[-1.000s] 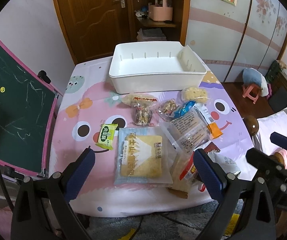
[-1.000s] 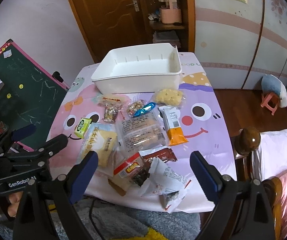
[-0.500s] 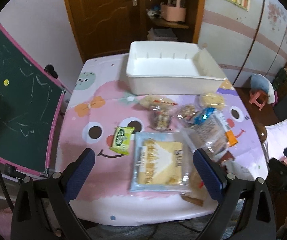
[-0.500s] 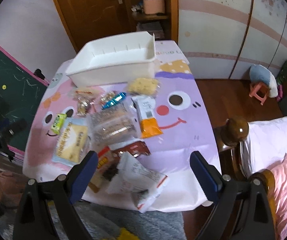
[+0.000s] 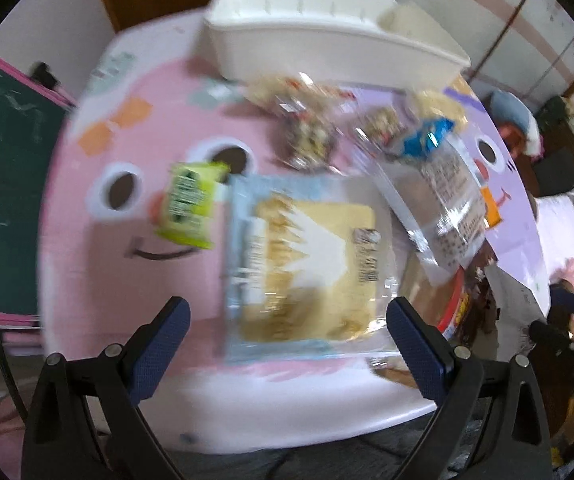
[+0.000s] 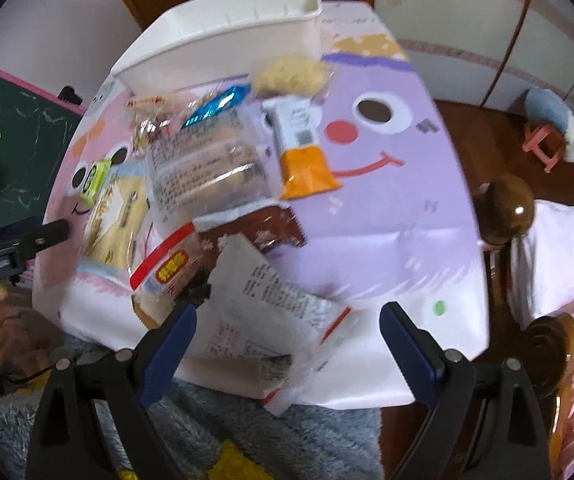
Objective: Organize snacks
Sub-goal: 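Grasp the bread bun bag with the left tool while the right tool grasps the white wrapper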
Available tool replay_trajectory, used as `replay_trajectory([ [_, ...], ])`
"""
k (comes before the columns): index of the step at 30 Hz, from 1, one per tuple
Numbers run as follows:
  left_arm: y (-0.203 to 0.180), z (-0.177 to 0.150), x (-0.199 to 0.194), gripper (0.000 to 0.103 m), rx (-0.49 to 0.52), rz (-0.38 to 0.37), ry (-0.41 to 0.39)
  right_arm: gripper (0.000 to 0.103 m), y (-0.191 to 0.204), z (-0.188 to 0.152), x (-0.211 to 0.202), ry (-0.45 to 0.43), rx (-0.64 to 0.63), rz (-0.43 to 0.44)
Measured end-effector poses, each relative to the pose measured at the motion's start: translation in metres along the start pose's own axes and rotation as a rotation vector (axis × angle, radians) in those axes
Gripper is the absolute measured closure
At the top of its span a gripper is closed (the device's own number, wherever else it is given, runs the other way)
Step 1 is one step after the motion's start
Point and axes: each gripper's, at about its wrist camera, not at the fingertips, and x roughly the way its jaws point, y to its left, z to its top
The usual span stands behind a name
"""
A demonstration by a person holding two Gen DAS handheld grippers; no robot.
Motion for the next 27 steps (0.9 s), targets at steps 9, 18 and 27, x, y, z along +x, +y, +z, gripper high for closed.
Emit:
replay_trajectory([
  [9,-0.021,0.008,0.053,0.003,0.006,0.064,0.07,0.009,0.007,0.0,0.024,0.062,-0.022,0.021],
  [18,-0.039,0.015,0.08,0.001,-0.007,0.077,0.101,0.009,0.011,0.005,0.037,0.078,-0.036,0.029],
  [27,-0.079,0.026,0.11,0.0,0.043,0.165,0.132,0.009,0.014,0.002,0.051,0.125,-0.044,0.032],
])
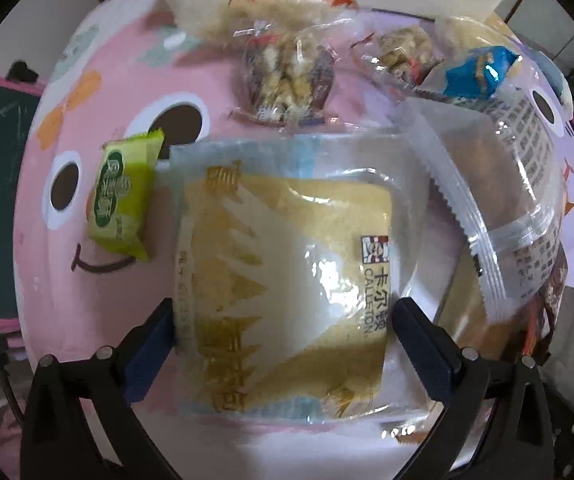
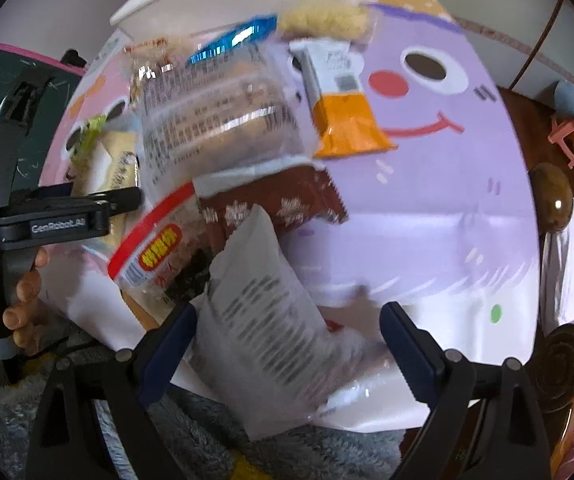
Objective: Organize snacks
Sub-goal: 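Grasp the bread bun bag with the left tool while the right tool grasps the white wrapper, then carry both packets into the white bin and open both tools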
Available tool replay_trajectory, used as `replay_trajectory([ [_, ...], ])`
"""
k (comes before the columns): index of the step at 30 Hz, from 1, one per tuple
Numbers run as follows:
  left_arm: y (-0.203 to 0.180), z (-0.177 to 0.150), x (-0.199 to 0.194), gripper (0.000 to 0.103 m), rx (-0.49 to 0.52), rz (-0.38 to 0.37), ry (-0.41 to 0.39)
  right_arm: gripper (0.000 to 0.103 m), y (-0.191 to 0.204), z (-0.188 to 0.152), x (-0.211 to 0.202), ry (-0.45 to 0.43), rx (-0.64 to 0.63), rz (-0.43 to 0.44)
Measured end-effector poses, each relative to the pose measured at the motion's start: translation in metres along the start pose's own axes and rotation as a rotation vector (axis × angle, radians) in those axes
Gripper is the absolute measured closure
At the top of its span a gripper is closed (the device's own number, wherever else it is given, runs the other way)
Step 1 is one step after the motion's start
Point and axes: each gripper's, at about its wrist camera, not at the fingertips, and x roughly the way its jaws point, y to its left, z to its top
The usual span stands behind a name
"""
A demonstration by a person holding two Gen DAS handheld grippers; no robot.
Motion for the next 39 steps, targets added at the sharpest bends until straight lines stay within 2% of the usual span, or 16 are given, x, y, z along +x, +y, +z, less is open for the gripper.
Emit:
replay_trajectory([
  [3,-0.009,0.004,0.005,0.0,-0.014,-0.014,0.002,0.017,0.002,-0.001,0.001,0.002,-0.011,0.011],
  [5,-0.011,0.005,0.008,0.0,-0.02,-0.031,-0.002,0.027,0.002,-0.001,0.0,-0.005,-0.017,0.03],
  [6,-0.014,0.005,0.01,0.002,-0.022,-0.035,-0.008,0.029,0.003,-0.001,0.0,-0.009,-0.025,0.033],
  [8,-0.017,0.003,0.008,0.011,-0.024,-0.033,-0.029,0.052,0.004,-0.002,0.0,-0.004,-0.033,0.069],
  [11,-0.025,0.0,0.01,0.013,-0.018,-0.046,-0.046,0.062,0.001,-0.002,-0.002,-0.026,-0.016,0.1],
  [17,-0.026,-0.01,0.004,0.016,-0.038,-0.082,-0.066,0.064,0.005,0.001,-0.025,-0.1,-0.016,0.085],
  [23,-0.02,-0.012,-0.055,0.016,-0.061,-0.12,-0.212,0.064,0.008,0.018,-0.073,-0.222,-0.022,0.111],
  [27,-0.025,0.01,-0.113,0.016,-0.042,-0.143,-0.338,0.064,0.012,0.056,-0.115,-0.329,-0.042,0.121],
  [31,-0.025,0.054,-0.164,0.016,-0.009,-0.139,-0.469,0.064,0.015,0.112,-0.156,-0.452,-0.038,0.102],
  [33,-0.019,0.09,-0.186,0.016,0.0,-0.125,-0.529,0.064,0.014,0.142,-0.17,-0.501,-0.019,0.09],
  [36,-0.023,0.137,-0.201,0.016,0.003,-0.102,-0.593,0.064,0.014,0.2,-0.177,-0.543,0.005,0.077],
  [39,-0.03,0.184,-0.199,0.015,-0.005,-0.066,-0.609,0.063,0.014,0.259,-0.165,-0.545,0.035,0.059],
])
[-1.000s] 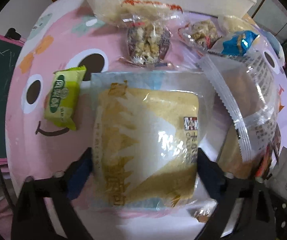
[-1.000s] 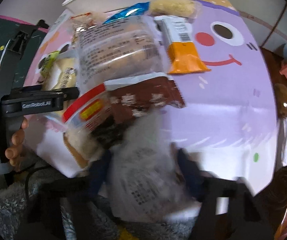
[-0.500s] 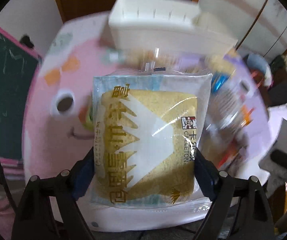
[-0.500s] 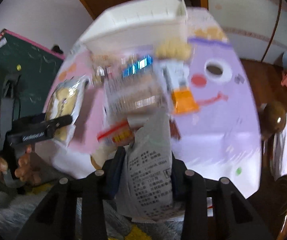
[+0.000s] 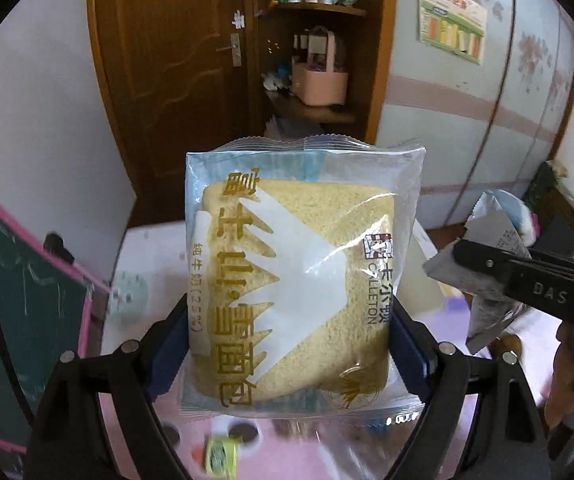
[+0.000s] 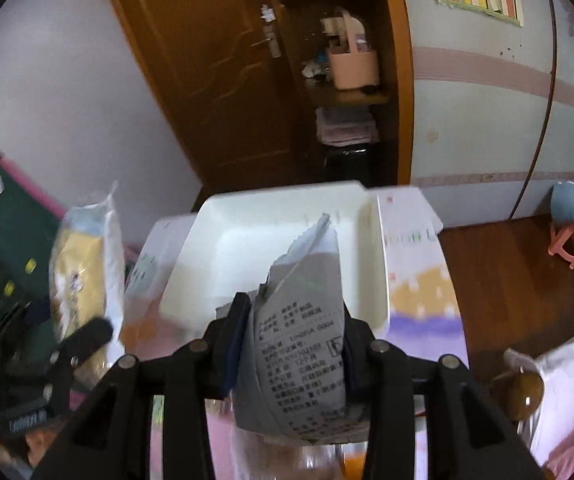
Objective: Organize snacks
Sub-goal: 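Carry both packets into the white bin and open both tools, then withdraw both tools from the bin back over the snacks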
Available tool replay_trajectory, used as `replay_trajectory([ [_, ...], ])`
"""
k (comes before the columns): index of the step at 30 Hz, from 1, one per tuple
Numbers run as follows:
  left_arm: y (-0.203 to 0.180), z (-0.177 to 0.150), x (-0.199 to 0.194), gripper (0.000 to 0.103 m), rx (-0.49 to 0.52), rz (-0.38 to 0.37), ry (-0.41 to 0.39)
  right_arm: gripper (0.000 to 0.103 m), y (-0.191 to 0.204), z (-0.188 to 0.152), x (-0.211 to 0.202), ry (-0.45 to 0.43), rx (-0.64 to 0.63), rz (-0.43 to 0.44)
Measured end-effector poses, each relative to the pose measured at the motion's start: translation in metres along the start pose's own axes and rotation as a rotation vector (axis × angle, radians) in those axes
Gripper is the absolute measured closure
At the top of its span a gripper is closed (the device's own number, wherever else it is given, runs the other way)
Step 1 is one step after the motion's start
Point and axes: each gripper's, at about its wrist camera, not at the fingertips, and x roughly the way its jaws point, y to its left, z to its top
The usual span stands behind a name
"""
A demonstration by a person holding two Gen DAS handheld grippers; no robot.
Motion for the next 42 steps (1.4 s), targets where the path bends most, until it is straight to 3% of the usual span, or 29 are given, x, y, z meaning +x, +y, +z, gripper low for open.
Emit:
replay_trajectory([
  [3,0.0,0.019,0.033,0.015,0.018,0.044,0.005,0.063,-0.003,0.029,0.044,0.027,0.022,-0.019],
  [7,0.028,0.029,0.061,0.013,0.016,0.08,0.022,0.061,-0.004,0.038,0.084,0.071,0.052,-0.025],
  [9,0.034,0.029,0.081,0.009,0.005,0.07,0.055,0.048,-0.006,0.036,0.095,0.09,0.042,-0.034],
  [11,0.047,0.025,0.092,0.009,-0.008,0.047,0.096,0.005,-0.005,0.031,0.099,0.096,0.024,-0.05],
  [12,0.05,0.023,0.094,0.008,-0.019,0.036,0.103,0.0,-0.004,0.03,0.099,0.09,0.018,-0.053],
  [15,0.055,0.019,0.091,0.0,-0.029,0.024,0.079,0.0,-0.002,0.024,0.087,0.054,0.019,-0.042],
  [21,0.075,0.004,0.05,0.0,-0.049,0.0,0.02,0.0,-0.006,0.012,0.056,-0.015,0.043,0.003],
  [29,0.074,-0.017,-0.015,0.0,-0.018,-0.003,-0.025,0.0,0.003,-0.013,-0.007,-0.089,-0.003,-0.007],
  [34,0.068,-0.041,-0.06,0.0,0.027,-0.033,-0.042,0.0,0.001,-0.04,-0.051,-0.121,0.018,0.043],
  [42,0.074,-0.095,-0.125,0.0,0.018,-0.025,-0.048,0.0,0.01,-0.094,-0.113,-0.155,-0.05,0.02],
])
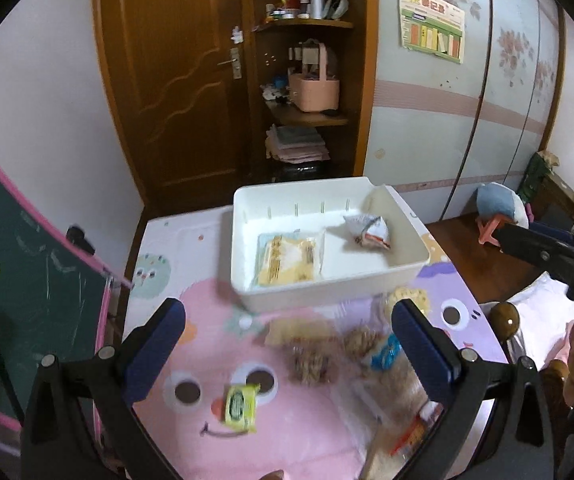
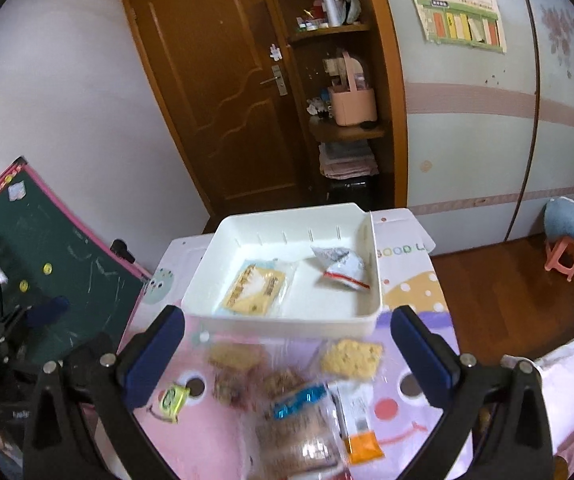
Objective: Organize snacks
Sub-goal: 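Withdraw both tools from the bin back over the snacks, then grasp the green wafer packet with the left tool while the right tool grasps the dark snack bag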
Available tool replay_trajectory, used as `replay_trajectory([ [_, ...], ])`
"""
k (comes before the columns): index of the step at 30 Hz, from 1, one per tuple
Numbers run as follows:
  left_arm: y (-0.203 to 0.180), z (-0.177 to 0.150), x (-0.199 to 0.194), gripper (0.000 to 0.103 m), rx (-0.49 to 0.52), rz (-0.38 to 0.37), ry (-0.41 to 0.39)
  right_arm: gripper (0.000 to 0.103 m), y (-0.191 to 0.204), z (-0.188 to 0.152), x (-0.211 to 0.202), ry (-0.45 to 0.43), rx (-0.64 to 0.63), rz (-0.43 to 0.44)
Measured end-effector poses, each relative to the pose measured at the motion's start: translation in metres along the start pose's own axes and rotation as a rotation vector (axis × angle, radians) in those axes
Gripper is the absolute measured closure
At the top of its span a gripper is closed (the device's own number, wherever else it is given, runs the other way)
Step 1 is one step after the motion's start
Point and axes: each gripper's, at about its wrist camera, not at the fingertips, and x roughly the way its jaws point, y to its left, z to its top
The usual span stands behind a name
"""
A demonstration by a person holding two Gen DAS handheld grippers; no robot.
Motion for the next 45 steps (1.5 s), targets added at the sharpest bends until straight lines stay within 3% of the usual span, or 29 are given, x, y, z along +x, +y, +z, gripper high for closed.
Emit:
replay_trajectory([
  [5,0.016,-0.03,-0.019,0.0,-0.063,0.004,0.023,0.0,0.007,-0.031,-0.032,-0.029,-0.057,-0.061],
  [11,0.031,-0.063,-0.034,0.0,-0.112,0.022,0.003,0.0,0.021,-0.068,-0.063,-0.149,-0.163,-0.245],
  [19,0.041,-0.106,-0.029,0.003,-0.15,0.012,0.034,0.0,0.019,-0.112,-0.06,-0.122,-0.199,-0.261],
  [24,0.051,-0.135,-0.007,0.003,-0.176,-0.015,0.108,0.003,0.013,-0.15,-0.032,-0.009,-0.216,-0.207],
  [26,0.057,-0.145,0.004,0.003,-0.184,0.01,0.135,0.017,0.011,-0.164,-0.017,0.055,-0.243,-0.184],
  [28,0.061,-0.154,0.017,0.003,-0.193,0.021,0.167,0.022,0.007,-0.179,-0.005,0.117,-0.242,-0.176],
  [31,0.065,-0.163,0.032,0.003,-0.207,0.042,0.193,0.022,-0.001,-0.193,0.014,0.189,-0.23,-0.183],
  [36,0.068,-0.173,0.055,0.003,-0.237,0.064,0.171,0.022,-0.015,-0.209,0.04,0.275,-0.195,-0.175],
  [45,0.065,-0.176,0.105,0.003,-0.208,0.049,0.306,0.023,-0.009,-0.219,0.075,0.34,-0.248,-0.168],
])
